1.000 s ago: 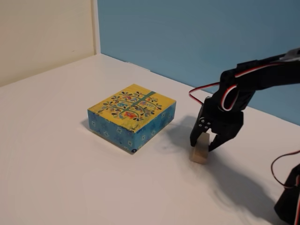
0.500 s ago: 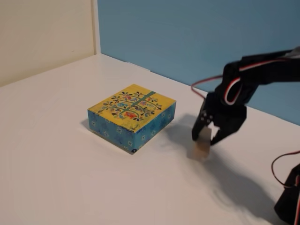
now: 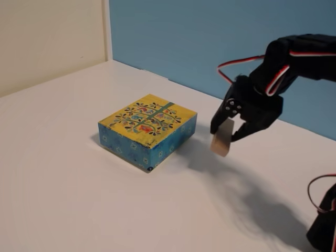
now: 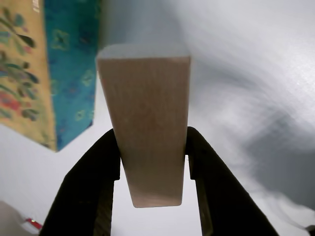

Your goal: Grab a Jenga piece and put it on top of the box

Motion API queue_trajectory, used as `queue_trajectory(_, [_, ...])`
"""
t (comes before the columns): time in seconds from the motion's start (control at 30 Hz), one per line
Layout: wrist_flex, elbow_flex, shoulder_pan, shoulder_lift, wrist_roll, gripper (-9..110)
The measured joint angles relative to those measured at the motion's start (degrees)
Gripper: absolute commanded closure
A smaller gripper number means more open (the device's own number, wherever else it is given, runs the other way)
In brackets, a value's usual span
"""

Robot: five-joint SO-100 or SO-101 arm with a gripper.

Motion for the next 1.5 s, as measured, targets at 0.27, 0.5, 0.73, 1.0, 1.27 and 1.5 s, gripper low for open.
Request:
queue_trajectory(0.27, [4.0, -5.7, -2.7, 2.8, 3.3, 102])
queue_trajectory(0.5, [5.0, -5.7, -4.6, 7.6, 5.7, 102])
queue_trajectory(0.73, [5.0, -5.7, -5.4, 11.8, 7.7, 102])
queue_trajectory(1.0, [5.0, -10.8, -7.5, 8.3, 9.5, 102])
queue_trajectory(1.27, [7.9, -23.6, -9.4, -2.9, 10.4, 102])
queue_trajectory(1.5, [9.3, -29.9, -11.6, -9.9, 10.4, 102])
